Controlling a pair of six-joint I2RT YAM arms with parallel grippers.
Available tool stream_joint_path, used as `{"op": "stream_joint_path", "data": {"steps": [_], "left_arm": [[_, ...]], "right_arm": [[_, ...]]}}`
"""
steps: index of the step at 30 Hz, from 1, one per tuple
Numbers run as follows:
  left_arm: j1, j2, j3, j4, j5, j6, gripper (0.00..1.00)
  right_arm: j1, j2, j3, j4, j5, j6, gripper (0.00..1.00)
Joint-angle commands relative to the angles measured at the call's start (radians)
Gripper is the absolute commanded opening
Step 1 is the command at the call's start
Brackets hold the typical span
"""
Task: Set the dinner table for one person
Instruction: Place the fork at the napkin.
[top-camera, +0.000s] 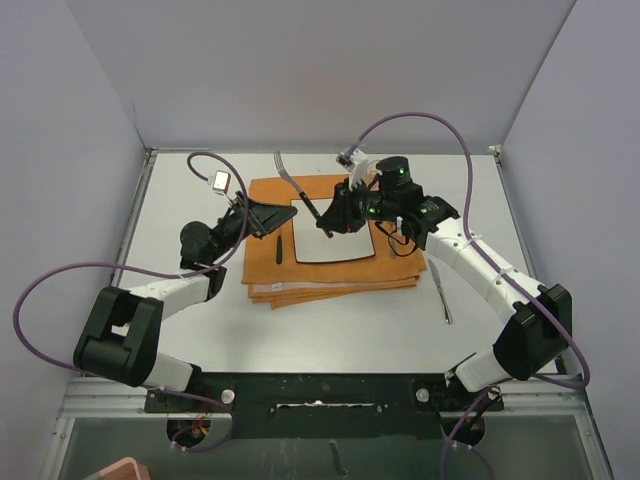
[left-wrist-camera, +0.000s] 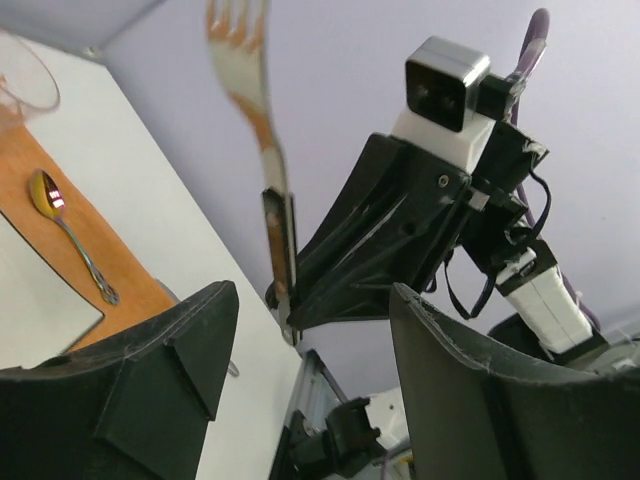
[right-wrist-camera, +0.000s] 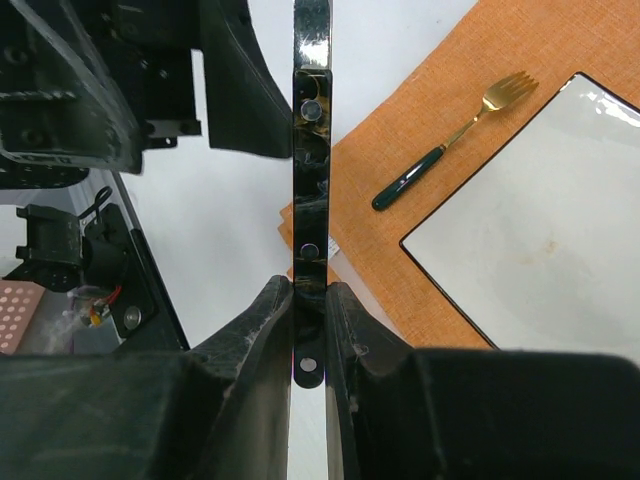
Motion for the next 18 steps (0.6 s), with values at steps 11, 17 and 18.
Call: {"op": "stream_joint_path", "data": {"steps": [11, 17, 18], "left_arm": [[-0.013, 0.058, 0.066, 0.333, 0.14, -0.146, 0.59], [-0.011, 0.064, 0.081, 0.329, 0.146, -0.142, 0.55], [-0.01, 0.064, 0.083, 0.327, 0.146, -0.14, 0.55]], "right_arm": [[-0.125, -0.025, -0.064, 0.601, -0.495, 0.41, 0.0], [-0.112, -0.004, -0.056, 0.666, -0.551, 0.468, 0.0], [-0.109, -0.004, -0.054, 0.655, -0.549, 0.462, 0.0]]}}
